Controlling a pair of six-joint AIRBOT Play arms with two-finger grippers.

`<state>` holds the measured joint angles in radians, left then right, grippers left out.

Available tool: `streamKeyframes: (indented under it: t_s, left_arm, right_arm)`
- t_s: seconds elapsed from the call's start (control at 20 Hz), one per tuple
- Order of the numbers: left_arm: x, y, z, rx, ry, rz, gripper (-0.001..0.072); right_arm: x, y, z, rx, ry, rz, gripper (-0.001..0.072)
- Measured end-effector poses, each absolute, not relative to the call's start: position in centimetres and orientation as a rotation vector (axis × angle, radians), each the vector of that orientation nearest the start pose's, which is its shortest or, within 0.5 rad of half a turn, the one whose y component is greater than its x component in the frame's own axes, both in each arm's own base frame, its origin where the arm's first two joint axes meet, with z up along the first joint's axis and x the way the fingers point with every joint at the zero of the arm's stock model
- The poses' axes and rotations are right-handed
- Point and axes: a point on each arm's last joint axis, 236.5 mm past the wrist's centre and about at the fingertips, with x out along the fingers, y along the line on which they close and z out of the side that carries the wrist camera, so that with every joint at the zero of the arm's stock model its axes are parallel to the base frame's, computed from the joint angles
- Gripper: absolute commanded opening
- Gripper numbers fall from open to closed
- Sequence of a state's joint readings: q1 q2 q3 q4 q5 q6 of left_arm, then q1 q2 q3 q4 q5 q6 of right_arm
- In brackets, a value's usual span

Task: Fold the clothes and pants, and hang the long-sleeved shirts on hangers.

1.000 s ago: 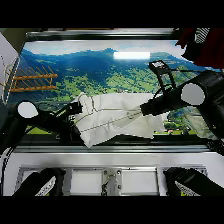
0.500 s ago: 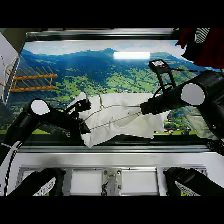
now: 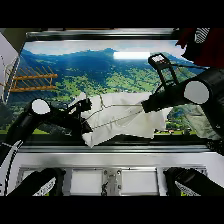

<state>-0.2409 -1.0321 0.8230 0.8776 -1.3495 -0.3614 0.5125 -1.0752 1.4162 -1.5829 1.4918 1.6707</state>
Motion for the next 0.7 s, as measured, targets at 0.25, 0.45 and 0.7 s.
streamKeyframes:
  t_s: [0.25,0.45,0.7]
  left_arm:
    - [21.8,-21.1,2.6,0.447,0.906,-1.404,0.0013]
    - [21.9,-21.3,2.1,0.423,0.923,-1.408,0.0013]
    - [22.1,-21.9,2.0,0.374,0.931,-1.415,0.0013]
  right_arm:
    - [30.1,18.1,15.4,-0.219,1.134,0.461,0.0018]
    - [29.4,20.5,15.8,-0.177,1.145,0.558,0.0018]
    - [28.5,23.7,16.1,-0.158,1.129,0.675,0.0018]
